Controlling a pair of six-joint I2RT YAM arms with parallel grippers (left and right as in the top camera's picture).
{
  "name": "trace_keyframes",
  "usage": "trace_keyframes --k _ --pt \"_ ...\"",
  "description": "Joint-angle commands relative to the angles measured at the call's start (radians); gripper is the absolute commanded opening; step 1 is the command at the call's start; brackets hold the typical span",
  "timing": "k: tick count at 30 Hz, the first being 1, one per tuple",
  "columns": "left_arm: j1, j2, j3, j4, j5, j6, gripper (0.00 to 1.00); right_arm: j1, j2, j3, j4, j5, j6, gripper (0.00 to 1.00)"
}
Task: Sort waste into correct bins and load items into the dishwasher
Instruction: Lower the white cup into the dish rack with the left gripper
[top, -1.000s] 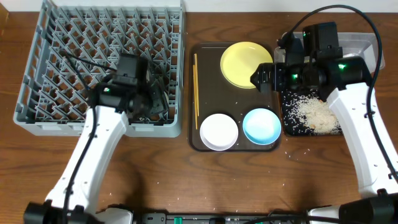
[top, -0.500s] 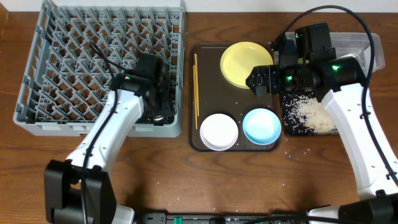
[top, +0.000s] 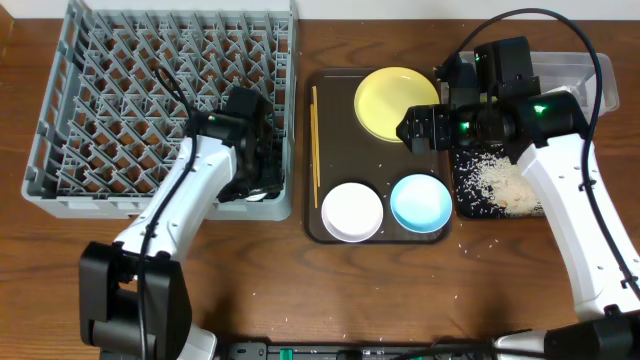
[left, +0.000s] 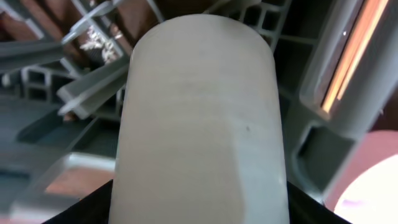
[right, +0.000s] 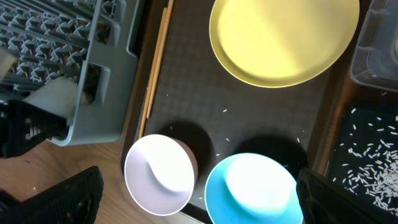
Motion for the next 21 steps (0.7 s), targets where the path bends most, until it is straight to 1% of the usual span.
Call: trace_keyframes --k 1,3,5,8,9,11,16,21 --pt "0.004 -0.024 0.069 -0.048 -0.022 0.006 0.27 0.003 -0.005 0.004 0.0 0.003 -0.011 0.97" --pt "0.004 -0.024 0.072 -0.064 -0.022 0.006 0.3 0.003 -0.005 0.004 0.0 0.003 -0.011 0.97" --pt "0.004 -0.023 0.071 -0.074 -0.023 0.006 0.38 0.003 -0.005 0.004 -0.002 0.003 -0.011 0.97" --pt "0.004 -0.023 0.071 -0.078 -0.023 0.006 0.62 0.01 -0.005 0.004 -0.003 0.003 -0.011 0.97" --pt "0.004 -0.023 0.071 -0.077 -0.023 0.006 0.75 0.016 -0.005 0.004 -0.003 0.004 -0.011 0.97" --pt "0.005 -0.023 0.071 -0.074 -0.023 0.006 0.83 0.023 -0.005 0.004 -0.003 0.004 -0.011 0.97" --pt "0.004 -0.023 0.084 -0.062 -0.023 0.006 0.85 0.029 -0.005 0.004 -0.001 0.004 -0.011 0.96" --pt "0.004 -0.023 0.154 -0.077 -0.02 0.006 0.85 0.031 -0.005 0.004 -0.002 0.004 -0.011 0.97"
